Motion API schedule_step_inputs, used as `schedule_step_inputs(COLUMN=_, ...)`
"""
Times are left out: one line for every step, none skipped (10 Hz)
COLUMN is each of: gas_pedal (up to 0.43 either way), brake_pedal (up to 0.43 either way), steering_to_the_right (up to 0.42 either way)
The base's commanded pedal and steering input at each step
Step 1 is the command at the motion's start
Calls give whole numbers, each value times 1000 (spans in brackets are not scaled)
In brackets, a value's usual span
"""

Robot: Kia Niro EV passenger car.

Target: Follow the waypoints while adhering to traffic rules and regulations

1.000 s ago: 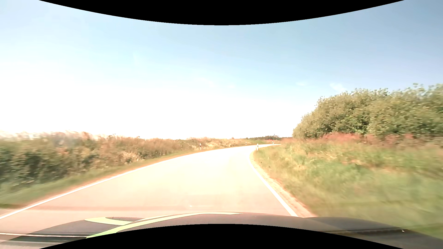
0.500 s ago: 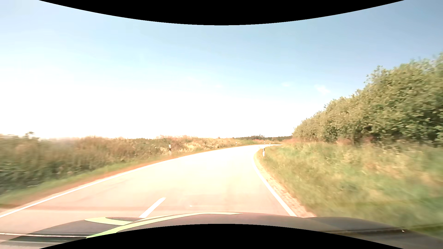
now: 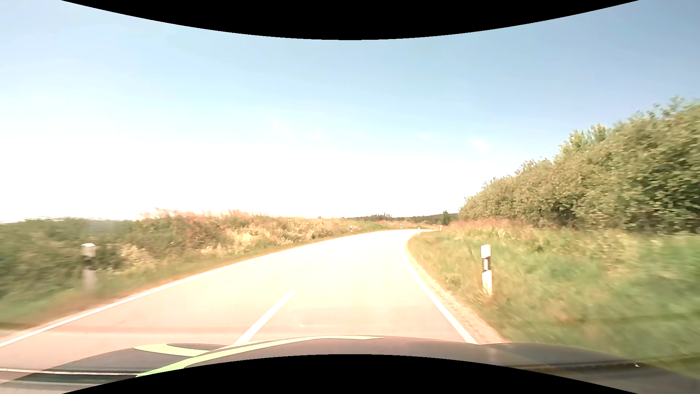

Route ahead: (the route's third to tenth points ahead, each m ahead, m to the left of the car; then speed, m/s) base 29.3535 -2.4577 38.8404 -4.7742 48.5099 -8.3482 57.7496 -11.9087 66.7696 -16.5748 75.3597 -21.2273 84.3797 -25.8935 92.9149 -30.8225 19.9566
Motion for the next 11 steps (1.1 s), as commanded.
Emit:
schedule_step_inputs(gas_pedal=0, brake_pedal=12, steering_to_the_right=50)
schedule_step_inputs(gas_pedal=0, brake_pedal=6, steering_to_the_right=52)
schedule_step_inputs(gas_pedal=0, brake_pedal=6, steering_to_the_right=51)
schedule_step_inputs(gas_pedal=0, brake_pedal=0, steering_to_the_right=50)
schedule_step_inputs(gas_pedal=0, brake_pedal=0, steering_to_the_right=46)
schedule_step_inputs(gas_pedal=0, brake_pedal=0, steering_to_the_right=42)
schedule_step_inputs(gas_pedal=0, brake_pedal=0, steering_to_the_right=40)
schedule_step_inputs(gas_pedal=0, brake_pedal=0, steering_to_the_right=39)
schedule_step_inputs(gas_pedal=0, brake_pedal=0, steering_to_the_right=39)
schedule_step_inputs(gas_pedal=0, brake_pedal=0, steering_to_the_right=36)
schedule_step_inputs(gas_pedal=0, brake_pedal=0, steering_to_the_right=36)
